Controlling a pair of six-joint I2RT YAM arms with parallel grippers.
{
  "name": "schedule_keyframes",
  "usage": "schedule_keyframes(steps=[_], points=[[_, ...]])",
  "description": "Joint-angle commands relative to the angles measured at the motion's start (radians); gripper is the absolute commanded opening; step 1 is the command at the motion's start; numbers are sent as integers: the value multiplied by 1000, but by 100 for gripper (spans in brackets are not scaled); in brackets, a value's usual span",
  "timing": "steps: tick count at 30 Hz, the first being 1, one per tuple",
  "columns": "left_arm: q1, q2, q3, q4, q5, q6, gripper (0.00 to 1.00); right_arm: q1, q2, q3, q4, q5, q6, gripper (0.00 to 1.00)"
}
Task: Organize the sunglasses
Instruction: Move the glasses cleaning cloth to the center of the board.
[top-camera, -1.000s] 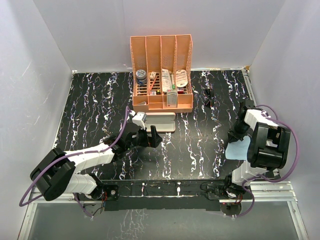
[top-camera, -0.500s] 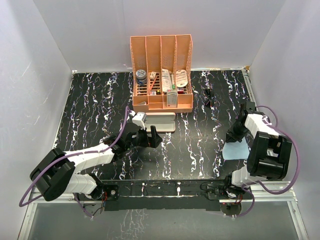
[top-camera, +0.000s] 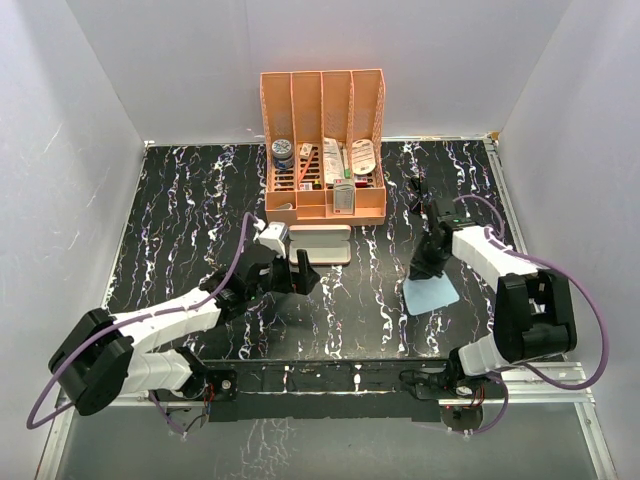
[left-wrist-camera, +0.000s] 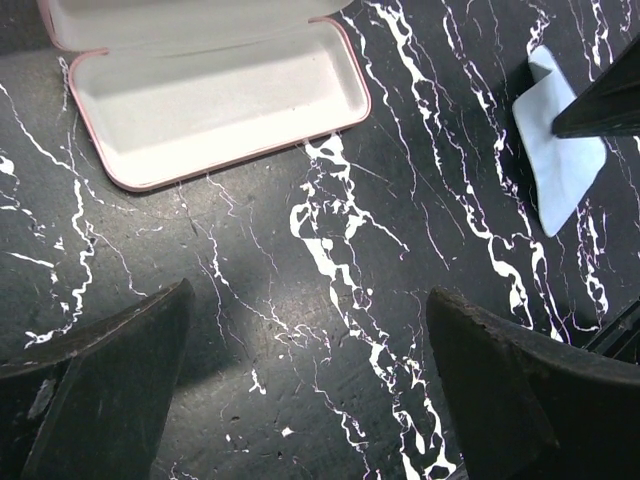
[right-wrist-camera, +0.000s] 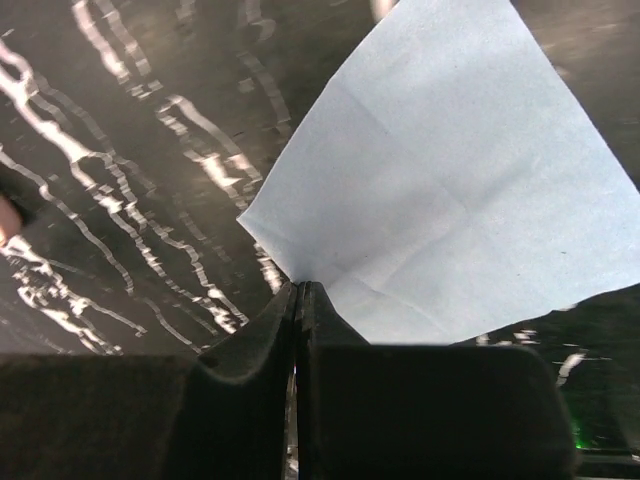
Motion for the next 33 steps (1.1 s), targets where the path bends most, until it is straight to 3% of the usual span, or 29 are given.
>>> schedule_keyframes(steps=[1,17,25,33], points=[[-4,-57,51,-80,-36,18,99,114,26,62,83,-16,95,0],[-3,-143,93,-230,-118,42,99,484,205,163,209,-22,258,0],[-5,-162,100,-265,-119,34,99,536,224,170,231,-5,262,0],[-7,-161,94,-264,-107,17,99,504,160,130,213,47,243,0]])
